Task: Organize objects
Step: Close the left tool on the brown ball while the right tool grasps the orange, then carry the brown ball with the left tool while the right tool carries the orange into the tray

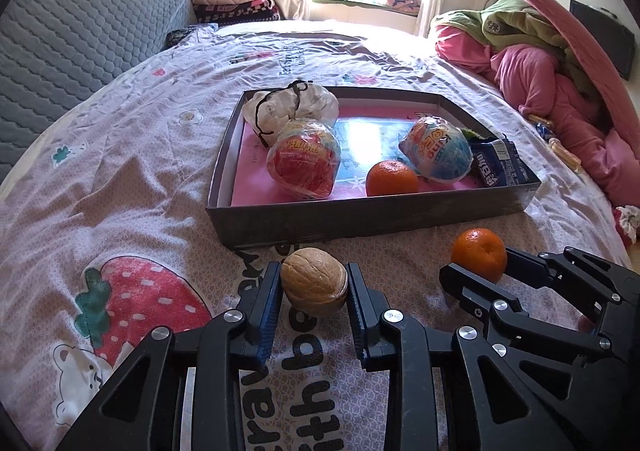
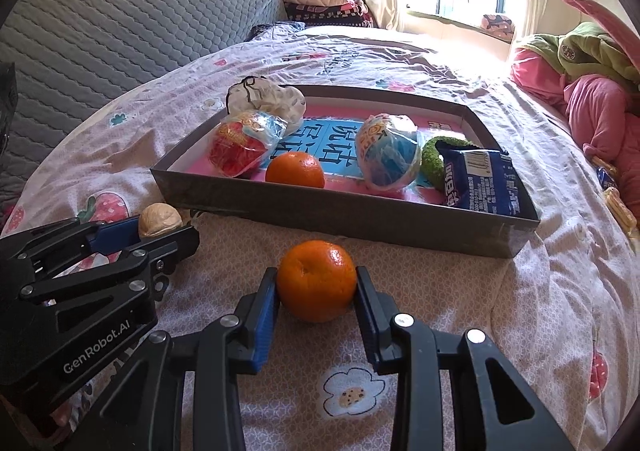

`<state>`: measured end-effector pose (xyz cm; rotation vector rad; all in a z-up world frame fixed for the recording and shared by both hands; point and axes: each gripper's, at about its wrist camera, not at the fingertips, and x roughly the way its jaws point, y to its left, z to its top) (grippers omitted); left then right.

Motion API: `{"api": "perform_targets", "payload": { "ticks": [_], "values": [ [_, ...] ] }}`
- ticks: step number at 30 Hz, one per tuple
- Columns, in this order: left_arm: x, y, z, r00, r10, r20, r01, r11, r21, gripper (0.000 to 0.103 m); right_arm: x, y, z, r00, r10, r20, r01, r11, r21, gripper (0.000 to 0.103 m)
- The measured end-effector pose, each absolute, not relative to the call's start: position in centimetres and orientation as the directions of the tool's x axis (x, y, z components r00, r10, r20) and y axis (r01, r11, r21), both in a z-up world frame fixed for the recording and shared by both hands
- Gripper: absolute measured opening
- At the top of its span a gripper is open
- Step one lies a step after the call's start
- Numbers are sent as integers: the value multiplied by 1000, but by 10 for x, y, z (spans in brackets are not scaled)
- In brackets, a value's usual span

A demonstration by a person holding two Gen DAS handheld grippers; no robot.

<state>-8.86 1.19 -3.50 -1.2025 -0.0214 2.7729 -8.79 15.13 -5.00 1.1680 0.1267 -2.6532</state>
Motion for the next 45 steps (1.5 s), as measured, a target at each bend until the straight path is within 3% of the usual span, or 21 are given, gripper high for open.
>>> {"api": "perform_targets", "payload": {
  "ticks": [45],
  "values": [
    [-68, 56, 63, -797, 80, -599, -120, -992, 28, 31, -67, 201, 39, -791, -180, -584, 208, -978, 20, 37]
  ]
}}
